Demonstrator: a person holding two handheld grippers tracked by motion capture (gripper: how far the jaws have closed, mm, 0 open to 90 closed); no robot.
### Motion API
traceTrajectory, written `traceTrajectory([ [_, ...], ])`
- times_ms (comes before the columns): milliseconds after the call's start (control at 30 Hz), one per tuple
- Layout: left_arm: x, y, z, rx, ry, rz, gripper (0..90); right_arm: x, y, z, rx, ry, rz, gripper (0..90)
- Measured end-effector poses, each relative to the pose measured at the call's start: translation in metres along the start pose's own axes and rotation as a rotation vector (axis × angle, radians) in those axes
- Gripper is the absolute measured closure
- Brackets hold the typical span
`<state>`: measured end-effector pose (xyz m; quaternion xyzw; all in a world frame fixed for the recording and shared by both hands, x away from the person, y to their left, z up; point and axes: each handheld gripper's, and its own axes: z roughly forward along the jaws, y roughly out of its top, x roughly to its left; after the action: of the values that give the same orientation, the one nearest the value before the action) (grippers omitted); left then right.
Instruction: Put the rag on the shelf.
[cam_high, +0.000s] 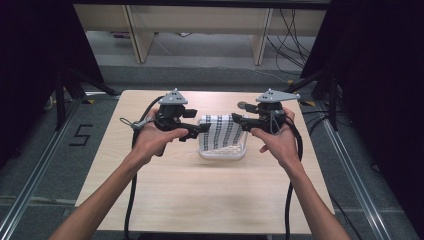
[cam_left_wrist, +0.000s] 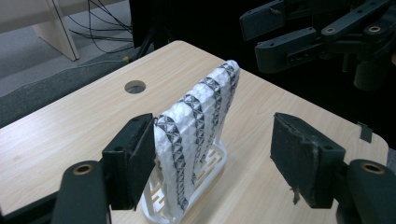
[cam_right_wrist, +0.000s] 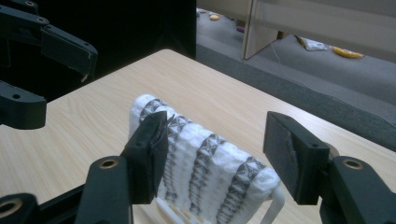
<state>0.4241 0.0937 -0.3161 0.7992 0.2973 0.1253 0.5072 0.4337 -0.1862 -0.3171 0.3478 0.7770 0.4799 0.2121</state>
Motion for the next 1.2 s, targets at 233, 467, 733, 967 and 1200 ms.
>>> traceTrajectory([
  [233,-0.011,-0.01,-0.006,-0.002,-0.023,0.018,30.3,0.008,-0.005,-0.008,-0.007,0.031,0.01,40.0],
  [467,-0.017,-0.02,-0.011,-0.005,-0.035,0.027,29.8,0.013,-0.011,-0.014,-0.018,0.047,0.023,36.9],
  [733,-0.019,-0.032,-0.014,-0.012,-0.056,0.005,26.0,0.015,-0.02,-0.016,-0.039,0.07,0.044,29.8],
  [967,-0.02,-0.045,-0.016,0.0,-0.053,-0.01,22.3,0.018,-0.026,-0.019,-0.04,0.071,0.073,27.5],
  [1200,-0.019,-0.056,-0.021,-0.01,-0.049,-0.023,19.7,0.021,-0.033,-0.02,-0.047,0.093,0.067,27.4],
])
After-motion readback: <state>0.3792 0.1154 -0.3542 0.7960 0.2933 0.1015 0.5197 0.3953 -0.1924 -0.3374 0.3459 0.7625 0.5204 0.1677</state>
